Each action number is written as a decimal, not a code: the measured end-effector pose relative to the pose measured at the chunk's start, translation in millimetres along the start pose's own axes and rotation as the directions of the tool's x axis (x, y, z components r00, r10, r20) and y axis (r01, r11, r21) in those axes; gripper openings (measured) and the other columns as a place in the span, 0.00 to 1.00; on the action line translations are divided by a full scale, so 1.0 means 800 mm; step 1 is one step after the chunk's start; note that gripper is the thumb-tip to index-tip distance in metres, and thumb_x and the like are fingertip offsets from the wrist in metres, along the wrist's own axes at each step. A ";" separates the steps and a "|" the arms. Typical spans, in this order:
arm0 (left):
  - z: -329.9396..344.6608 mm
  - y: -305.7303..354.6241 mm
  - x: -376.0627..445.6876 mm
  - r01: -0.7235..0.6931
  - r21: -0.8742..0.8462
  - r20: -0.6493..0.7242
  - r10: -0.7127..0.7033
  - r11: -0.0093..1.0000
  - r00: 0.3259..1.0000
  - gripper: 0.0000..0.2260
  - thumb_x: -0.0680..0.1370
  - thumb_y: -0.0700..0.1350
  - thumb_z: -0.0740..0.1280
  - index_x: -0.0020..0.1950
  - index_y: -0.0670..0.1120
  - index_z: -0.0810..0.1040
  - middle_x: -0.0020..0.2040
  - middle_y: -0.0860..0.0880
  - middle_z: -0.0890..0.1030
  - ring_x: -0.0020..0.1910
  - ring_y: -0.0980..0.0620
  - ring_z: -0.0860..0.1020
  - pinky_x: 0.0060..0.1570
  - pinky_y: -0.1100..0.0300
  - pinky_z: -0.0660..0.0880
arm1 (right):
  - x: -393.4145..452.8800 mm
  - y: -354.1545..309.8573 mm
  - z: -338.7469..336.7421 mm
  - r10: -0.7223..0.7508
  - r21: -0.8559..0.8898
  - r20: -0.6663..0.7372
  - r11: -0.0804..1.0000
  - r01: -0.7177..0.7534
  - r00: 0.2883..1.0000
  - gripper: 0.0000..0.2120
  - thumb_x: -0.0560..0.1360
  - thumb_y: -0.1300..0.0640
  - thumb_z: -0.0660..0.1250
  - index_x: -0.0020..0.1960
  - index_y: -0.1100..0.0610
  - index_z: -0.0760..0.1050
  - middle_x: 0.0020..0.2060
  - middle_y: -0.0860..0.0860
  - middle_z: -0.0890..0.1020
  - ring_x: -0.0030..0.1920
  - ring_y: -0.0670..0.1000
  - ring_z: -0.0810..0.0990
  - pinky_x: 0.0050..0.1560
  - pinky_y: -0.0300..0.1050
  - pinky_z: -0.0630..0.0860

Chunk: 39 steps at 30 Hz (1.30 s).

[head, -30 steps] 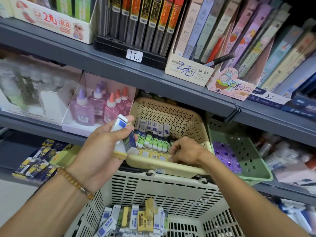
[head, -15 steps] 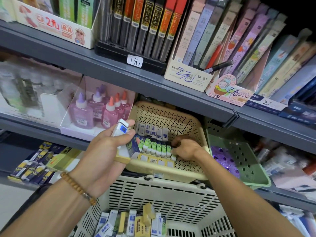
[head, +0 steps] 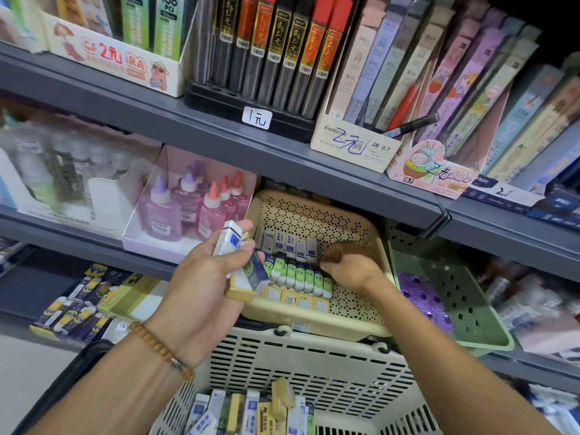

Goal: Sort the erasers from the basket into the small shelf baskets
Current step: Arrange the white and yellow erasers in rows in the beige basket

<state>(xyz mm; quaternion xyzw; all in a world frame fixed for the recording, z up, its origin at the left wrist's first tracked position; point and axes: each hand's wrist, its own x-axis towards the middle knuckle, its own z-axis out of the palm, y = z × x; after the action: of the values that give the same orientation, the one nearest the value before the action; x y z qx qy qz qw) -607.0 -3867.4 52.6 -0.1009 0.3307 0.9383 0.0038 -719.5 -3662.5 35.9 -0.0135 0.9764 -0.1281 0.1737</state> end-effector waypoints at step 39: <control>-0.014 0.010 0.001 0.072 0.426 -0.046 -0.058 0.902 0.997 0.10 0.79 0.37 0.63 0.57 0.38 0.81 0.48 0.34 0.82 0.42 0.47 0.74 0.36 0.60 0.68 | -0.025 -0.072 0.002 -0.359 0.747 -0.088 0.593 0.300 0.929 0.13 0.73 0.41 0.69 0.48 0.49 0.84 0.40 0.47 0.85 0.35 0.46 0.78 0.36 0.41 0.76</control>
<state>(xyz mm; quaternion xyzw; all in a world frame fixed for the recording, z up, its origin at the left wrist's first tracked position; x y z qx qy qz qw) -606.6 -3880.7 49.1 -0.1234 0.5247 0.8407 0.0519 -701.3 -3717.3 55.6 -0.1257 0.8091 -0.5477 0.1717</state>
